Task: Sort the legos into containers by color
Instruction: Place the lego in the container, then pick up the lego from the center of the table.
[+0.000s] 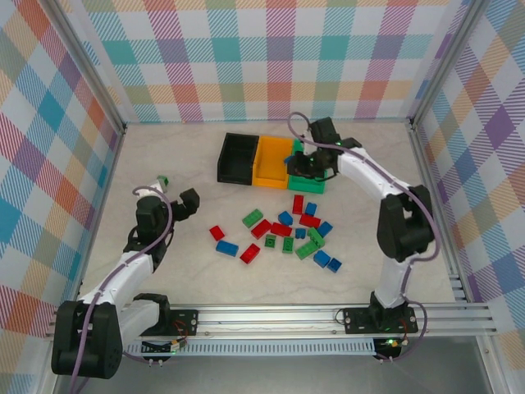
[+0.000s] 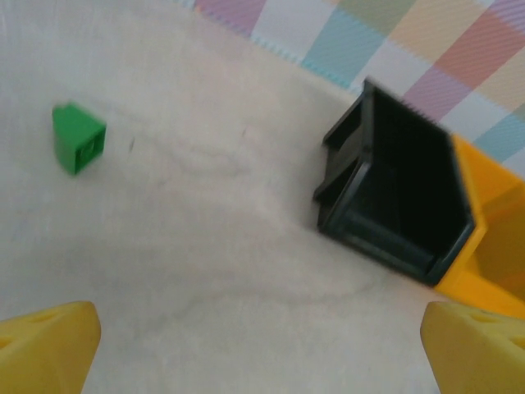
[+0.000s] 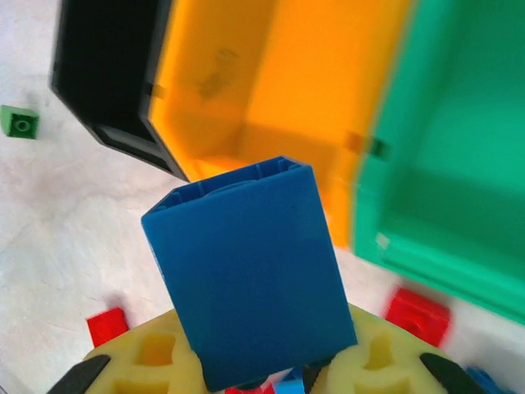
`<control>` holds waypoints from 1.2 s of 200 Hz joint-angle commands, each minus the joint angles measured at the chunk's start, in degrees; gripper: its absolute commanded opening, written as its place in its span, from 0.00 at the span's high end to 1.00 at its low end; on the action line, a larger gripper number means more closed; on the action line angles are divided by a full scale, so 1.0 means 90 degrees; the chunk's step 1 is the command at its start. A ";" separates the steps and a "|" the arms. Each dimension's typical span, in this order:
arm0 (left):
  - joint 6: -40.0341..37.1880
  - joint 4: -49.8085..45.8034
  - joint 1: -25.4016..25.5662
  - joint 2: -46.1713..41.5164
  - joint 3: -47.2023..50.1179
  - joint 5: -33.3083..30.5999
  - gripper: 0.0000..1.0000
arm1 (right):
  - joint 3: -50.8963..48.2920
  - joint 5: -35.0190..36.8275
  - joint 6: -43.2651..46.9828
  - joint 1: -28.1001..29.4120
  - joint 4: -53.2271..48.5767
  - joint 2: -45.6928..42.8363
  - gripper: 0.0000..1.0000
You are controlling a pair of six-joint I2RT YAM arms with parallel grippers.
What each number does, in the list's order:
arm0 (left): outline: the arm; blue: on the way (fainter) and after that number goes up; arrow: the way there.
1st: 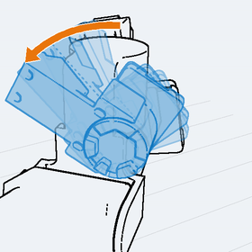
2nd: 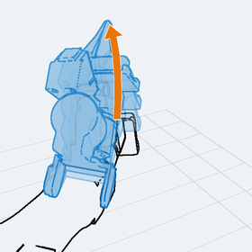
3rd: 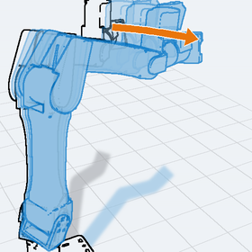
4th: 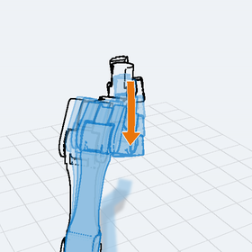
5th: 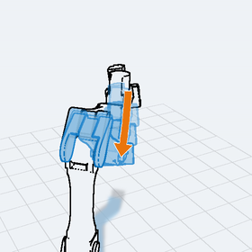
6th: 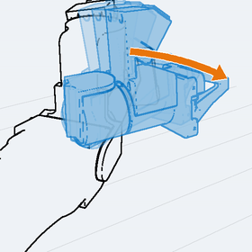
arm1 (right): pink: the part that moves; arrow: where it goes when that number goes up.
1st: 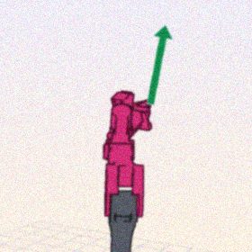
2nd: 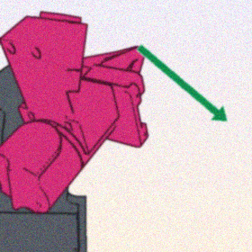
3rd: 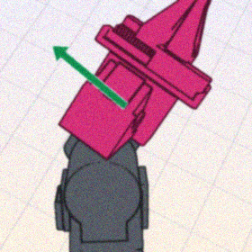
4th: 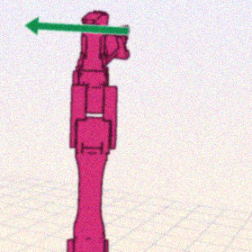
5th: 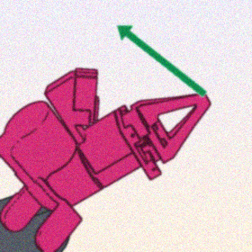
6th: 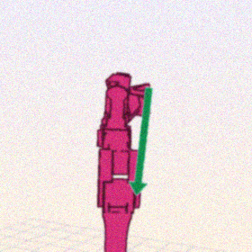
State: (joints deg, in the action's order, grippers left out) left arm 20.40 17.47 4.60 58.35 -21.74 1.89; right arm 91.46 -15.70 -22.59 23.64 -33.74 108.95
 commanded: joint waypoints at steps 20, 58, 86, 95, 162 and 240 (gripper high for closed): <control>0.0259 0.0083 0.0105 0.0167 -0.0163 0.0289 0.00 | 0.0867 -0.0188 -0.0303 0.0160 -0.0299 0.0550 0.52; 0.0463 0.0358 0.0131 0.0685 -0.0285 0.1020 0.00 | 0.0027 0.0244 -0.0079 0.0250 -0.0325 -0.0057 0.44; 0.0751 0.0603 0.0366 0.1202 -0.0461 0.1535 0.00 | -0.0934 0.0842 0.0206 0.0235 -0.0477 -0.0818 0.45; 0.0709 0.0573 0.0562 0.1357 -0.0593 0.1640 0.00 | -0.1250 0.1094 0.0302 0.0235 -0.0552 -0.1044 0.45; -0.0476 -0.0329 0.2145 0.2358 -0.1746 0.1633 0.09 | -0.2379 0.1834 0.0398 0.0186 -0.0608 -0.1120 0.46; -0.1720 -0.2748 0.2840 0.3954 -0.3582 0.1381 0.13 | -0.1866 0.1864 0.0187 0.0187 -0.0560 -0.0222 0.46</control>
State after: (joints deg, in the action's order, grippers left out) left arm 10.46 2.04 28.36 92.33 -50.59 16.34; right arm 72.88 0.21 -20.14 25.47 -38.28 105.45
